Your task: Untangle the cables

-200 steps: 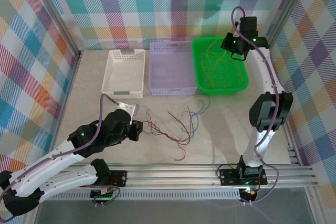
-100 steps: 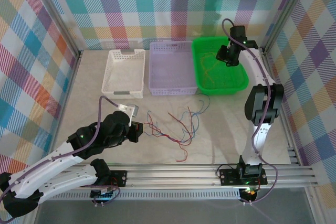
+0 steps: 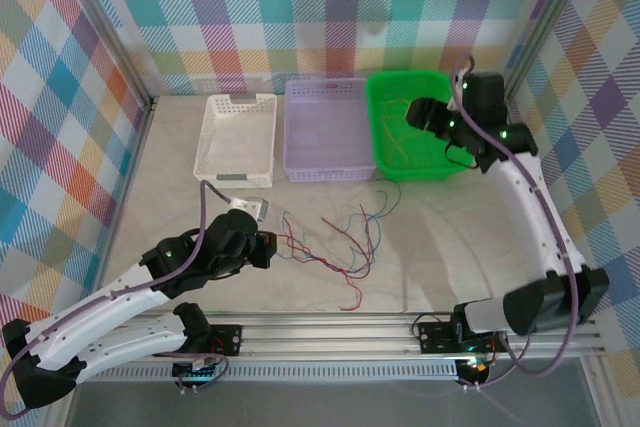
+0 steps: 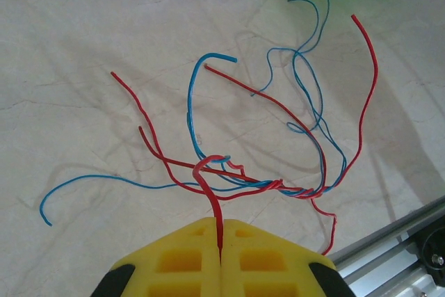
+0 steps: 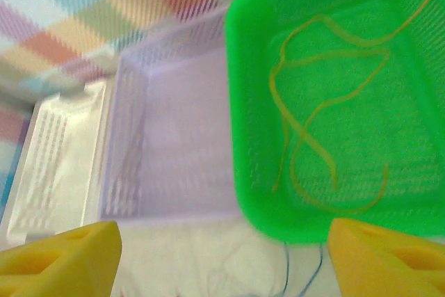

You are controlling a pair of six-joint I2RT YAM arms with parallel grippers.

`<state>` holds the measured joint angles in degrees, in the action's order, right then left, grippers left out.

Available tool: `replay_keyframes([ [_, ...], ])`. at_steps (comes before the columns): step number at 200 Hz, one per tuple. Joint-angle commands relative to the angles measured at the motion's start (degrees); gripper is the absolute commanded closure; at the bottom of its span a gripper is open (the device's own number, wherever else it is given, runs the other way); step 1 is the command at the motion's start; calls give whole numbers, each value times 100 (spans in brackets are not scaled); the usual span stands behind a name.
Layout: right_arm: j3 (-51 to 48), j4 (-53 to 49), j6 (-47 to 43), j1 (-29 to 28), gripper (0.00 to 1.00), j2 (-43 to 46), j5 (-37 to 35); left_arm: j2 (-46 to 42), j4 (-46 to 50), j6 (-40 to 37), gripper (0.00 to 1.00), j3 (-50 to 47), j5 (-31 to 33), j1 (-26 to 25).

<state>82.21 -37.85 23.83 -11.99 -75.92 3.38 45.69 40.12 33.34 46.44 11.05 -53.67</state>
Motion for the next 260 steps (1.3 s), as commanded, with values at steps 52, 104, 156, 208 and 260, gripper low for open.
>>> replay_keyframes([
  [52, -3148, 1092, 488, -1489, 19, 1403, 946, 322, -338, -1, 100, 384, 223, 64],
  [104, -4095, 1677, 696, -2074, 19, 1579, 800, 379, -320, -31, 100, 463, 291, 63],
  [156, -4193, 2265, 842, -2572, 34, 927, 767, 371, -312, 43, 100, 470, 294, 67],
  [208, -4143, 2134, 865, -2651, 81, 875, 357, 242, -100, 43, 100, 532, 415, 67],
  [260, -3973, 888, 668, -2560, 100, 1771, -1277, -233, 614, 14, 100, 489, 818, 67],
])
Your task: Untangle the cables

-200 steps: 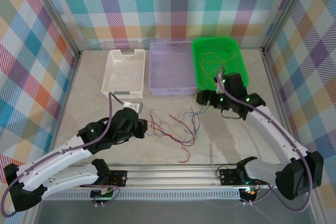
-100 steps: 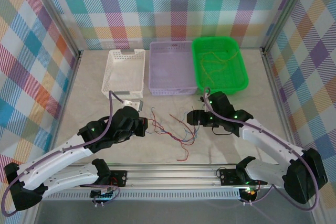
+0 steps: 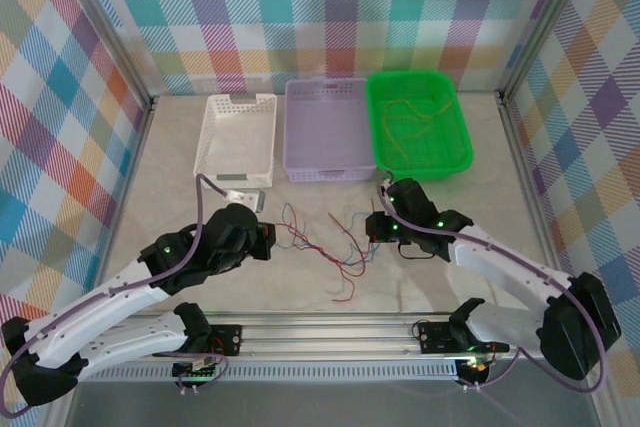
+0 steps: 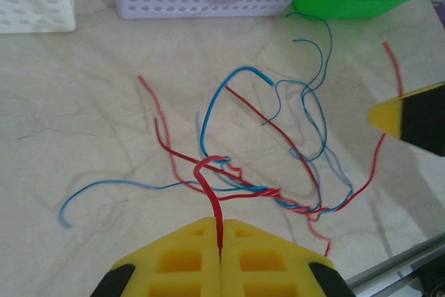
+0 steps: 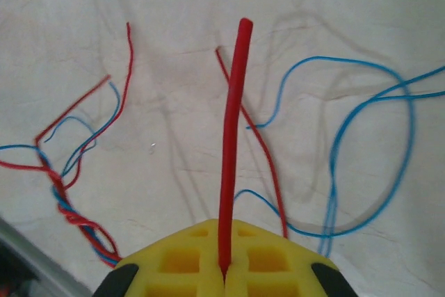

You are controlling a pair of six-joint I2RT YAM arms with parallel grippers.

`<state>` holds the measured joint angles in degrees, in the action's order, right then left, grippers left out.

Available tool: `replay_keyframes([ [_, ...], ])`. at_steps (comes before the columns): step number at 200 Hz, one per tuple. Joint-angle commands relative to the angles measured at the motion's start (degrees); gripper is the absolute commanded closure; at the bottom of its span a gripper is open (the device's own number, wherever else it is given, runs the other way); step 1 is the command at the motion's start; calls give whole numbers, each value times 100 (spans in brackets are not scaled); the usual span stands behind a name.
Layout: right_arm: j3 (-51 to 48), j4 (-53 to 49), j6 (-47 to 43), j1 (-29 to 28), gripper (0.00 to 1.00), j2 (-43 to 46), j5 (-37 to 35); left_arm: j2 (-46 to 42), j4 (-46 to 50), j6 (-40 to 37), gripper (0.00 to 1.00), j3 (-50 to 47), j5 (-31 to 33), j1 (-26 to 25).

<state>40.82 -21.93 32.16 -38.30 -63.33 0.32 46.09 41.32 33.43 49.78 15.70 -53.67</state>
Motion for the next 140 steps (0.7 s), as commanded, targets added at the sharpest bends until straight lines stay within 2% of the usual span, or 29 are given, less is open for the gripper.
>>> replay_keyframes([
  [1, 174, -727, -170, 83, 100, 522, -998, -283, 519, 1, 100, 155, 362, 67],
  [16, 261, -1133, -225, 310, 100, 765, -1301, -412, 867, -31, 100, 226, 529, 67],
  [33, 328, -1541, -268, 814, 100, 992, -1334, -530, 1309, -115, 100, 382, 778, 76],
  [76, 411, -2079, -539, 2442, 100, 1391, -612, -817, 2170, -418, 100, 914, 1353, 119],
  [140, 437, -2387, -362, 3746, 100, 1600, -536, -904, 2879, -742, 100, 1548, 1954, 164],
])
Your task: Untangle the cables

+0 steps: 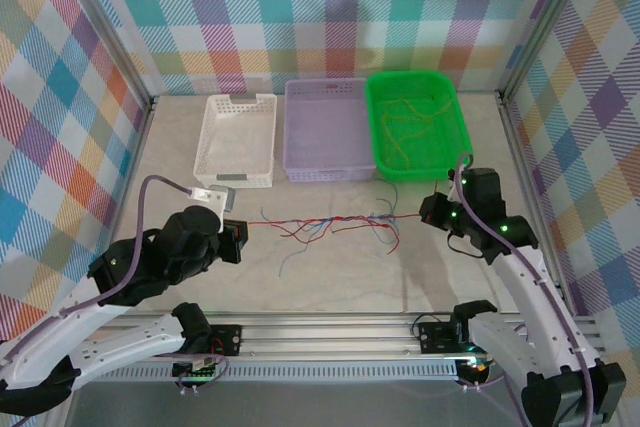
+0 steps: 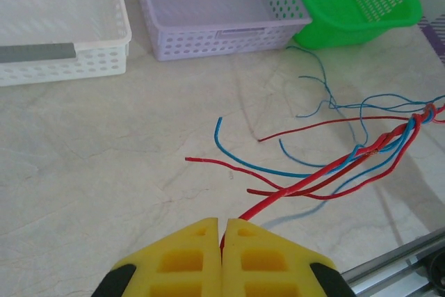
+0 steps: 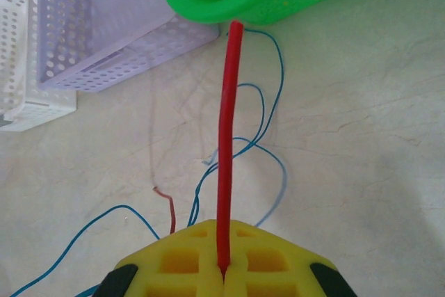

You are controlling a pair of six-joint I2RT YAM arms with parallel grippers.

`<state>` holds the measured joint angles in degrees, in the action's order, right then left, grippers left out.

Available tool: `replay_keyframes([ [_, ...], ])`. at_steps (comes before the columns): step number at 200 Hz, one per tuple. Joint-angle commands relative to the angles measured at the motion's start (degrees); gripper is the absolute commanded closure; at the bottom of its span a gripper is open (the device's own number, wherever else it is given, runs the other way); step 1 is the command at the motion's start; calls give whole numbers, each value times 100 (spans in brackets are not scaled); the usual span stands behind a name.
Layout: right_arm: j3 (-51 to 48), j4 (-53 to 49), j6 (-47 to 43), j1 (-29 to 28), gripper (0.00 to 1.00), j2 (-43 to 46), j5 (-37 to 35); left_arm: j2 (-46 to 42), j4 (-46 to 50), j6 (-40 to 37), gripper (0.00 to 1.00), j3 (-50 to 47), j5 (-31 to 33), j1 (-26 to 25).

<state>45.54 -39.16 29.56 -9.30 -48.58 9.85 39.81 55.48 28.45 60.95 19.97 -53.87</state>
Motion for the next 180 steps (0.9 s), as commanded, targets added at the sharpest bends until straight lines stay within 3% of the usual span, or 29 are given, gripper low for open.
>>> replay_keyframes([
  [1, -36, -668, -97, 874, 100, 127, -1483, -279, 1464, -243, 100, 438, 1537, 184],
  [48, -227, -560, 102, 1754, 100, 294, -916, -404, 1591, -329, 100, 812, 1789, 179],
  [85, -195, -92, -186, 1770, 100, 112, 187, -205, 994, -147, 100, 371, 813, 182],
  [96, -208, 73, -248, 1765, 86, 111, 620, -106, 669, -41, 100, 138, 461, 183],
  [130, -265, 426, -326, 1652, 57, 49, 1460, 376, -407, 305, 100, -373, -343, 183],
  [153, -297, 620, -389, 1373, 47, 83, 1737, 831, -994, 421, 100, -486, -680, 184],
  [180, -323, 822, -481, 611, 41, 134, 1786, 1323, -1418, 453, 100, -430, -853, 183],
])
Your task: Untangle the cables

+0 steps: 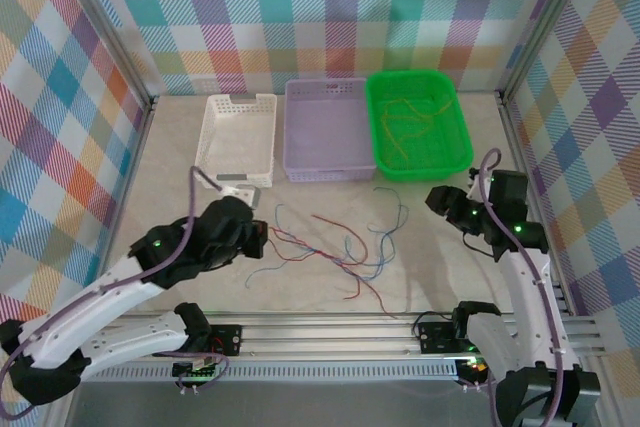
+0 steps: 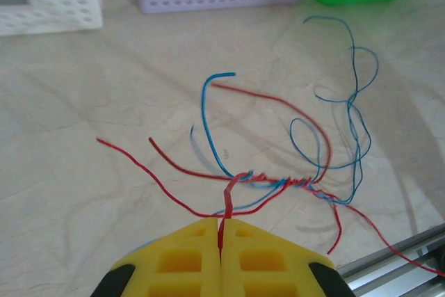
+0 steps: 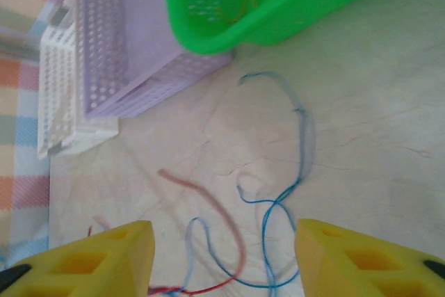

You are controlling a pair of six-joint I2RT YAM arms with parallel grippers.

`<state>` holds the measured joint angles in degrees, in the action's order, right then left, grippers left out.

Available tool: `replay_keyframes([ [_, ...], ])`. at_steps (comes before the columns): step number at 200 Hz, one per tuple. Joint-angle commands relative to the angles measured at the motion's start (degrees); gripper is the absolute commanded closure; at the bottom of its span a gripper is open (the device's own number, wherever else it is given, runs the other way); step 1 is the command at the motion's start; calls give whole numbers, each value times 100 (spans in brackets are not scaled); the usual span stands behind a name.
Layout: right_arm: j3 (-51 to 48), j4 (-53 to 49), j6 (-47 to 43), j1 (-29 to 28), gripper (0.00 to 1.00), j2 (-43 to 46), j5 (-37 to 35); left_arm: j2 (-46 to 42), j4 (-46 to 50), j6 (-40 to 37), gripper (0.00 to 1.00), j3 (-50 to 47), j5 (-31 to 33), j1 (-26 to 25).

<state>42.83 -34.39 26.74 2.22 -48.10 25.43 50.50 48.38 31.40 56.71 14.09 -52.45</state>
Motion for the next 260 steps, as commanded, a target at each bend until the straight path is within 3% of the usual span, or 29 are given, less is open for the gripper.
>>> replay_keyframes([
  [1, -49, 341, -206, -579, 41, 84, 209, 270, -720, 157, 100, -4, -266, 41],
  [37, -156, 490, -417, -2199, 41, -300, -525, 727, -994, 127, 100, 240, -325, 50],
  [79, -457, 1269, -471, -3354, 53, -1210, -1055, 1053, -1119, 65, 100, 393, -432, 134],
  [104, -494, 1737, -656, -4001, 54, -1577, -1453, 1126, -1163, 59, 100, 410, -502, 159],
  [193, -700, 2657, -934, -4621, 57, -2718, -1692, 1137, -1182, 71, 100, 420, -667, 304],
  [212, -722, 2758, -904, -4712, 66, -2810, -1737, 1137, -1173, 70, 100, 413, -679, 320],
  [228, -766, 2855, -864, -4722, 68, -2739, -1646, 1124, -1169, 71, 100, 371, -679, 341],
  [260, -844, 2997, -867, -4728, 61, -2545, -1118, 1102, -1195, 84, 100, 241, -711, 463],
])
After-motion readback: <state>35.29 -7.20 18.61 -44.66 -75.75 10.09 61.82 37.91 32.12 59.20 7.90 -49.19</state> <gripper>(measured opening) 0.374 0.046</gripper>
